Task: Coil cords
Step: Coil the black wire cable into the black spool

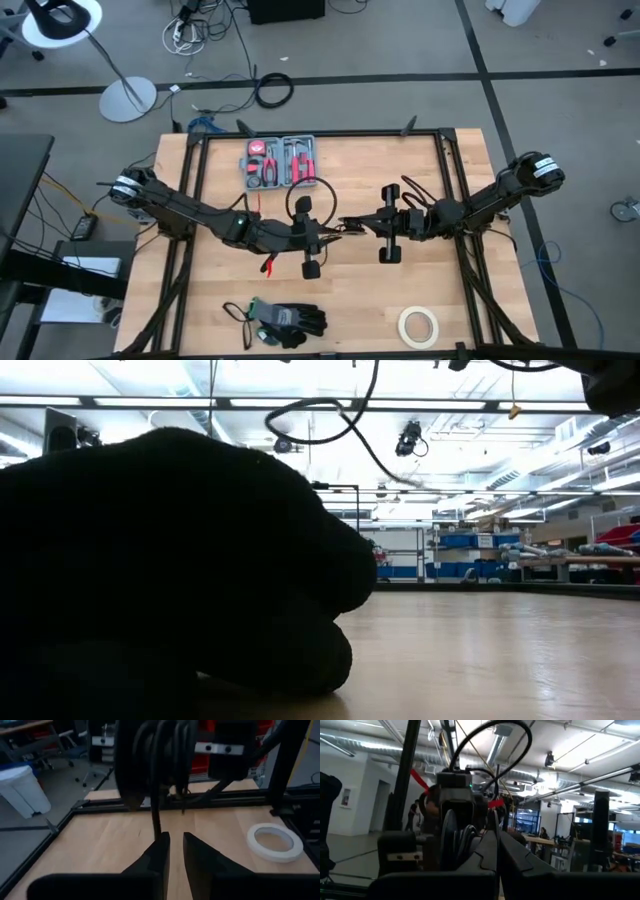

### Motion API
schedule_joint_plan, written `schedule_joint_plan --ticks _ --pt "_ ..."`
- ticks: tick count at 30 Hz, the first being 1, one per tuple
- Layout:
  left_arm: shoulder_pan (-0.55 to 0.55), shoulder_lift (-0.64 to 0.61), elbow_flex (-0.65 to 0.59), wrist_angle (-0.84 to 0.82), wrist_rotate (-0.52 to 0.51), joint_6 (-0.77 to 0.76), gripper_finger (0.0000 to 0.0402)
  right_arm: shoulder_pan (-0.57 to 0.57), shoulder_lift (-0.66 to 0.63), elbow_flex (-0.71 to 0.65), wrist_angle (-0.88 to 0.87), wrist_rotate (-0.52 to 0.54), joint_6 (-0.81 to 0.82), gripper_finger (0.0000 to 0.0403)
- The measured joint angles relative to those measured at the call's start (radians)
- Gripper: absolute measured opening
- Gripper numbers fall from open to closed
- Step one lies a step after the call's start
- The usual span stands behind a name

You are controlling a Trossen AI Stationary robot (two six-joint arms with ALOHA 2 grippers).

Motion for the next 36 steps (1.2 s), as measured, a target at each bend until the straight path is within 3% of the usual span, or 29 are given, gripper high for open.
schedule_joint_plan --ticks 7,15,22,25,29,36 --pt "0.0 -0.002 0.026 0.004 0.004 0.032 0.0058 0.0 0.0 -0.004 -0.011 0.018 0.0 0.0" --pt "0.002 -0.002 0.026 0.011 0.003 0.022 0.01 0.0 0.0 -0.004 -0.023 0.038 0.0 0.0" --pt "0.017 -0.002 0.026 0.062 -0.024 0.026 0.0098 -0.001 -0.001 -0.004 -0.059 0.064 0.005 0.0" --pt "0.031 -0.002 0.026 0.046 -0.025 0.021 0.0083 -0.001 -0.001 -0.004 -0.06 0.071 0.005 0.0" --pt "0.042 -0.002 0.026 0.037 -0.017 0.021 0.0018 -0.007 -0.002 -0.004 -0.073 0.072 0.018 0.0006" --pt "0.055 -0.002 0.025 0.002 -0.012 0.026 0.0004 -0.008 -0.002 -0.003 -0.102 0.068 0.061 0.0055"
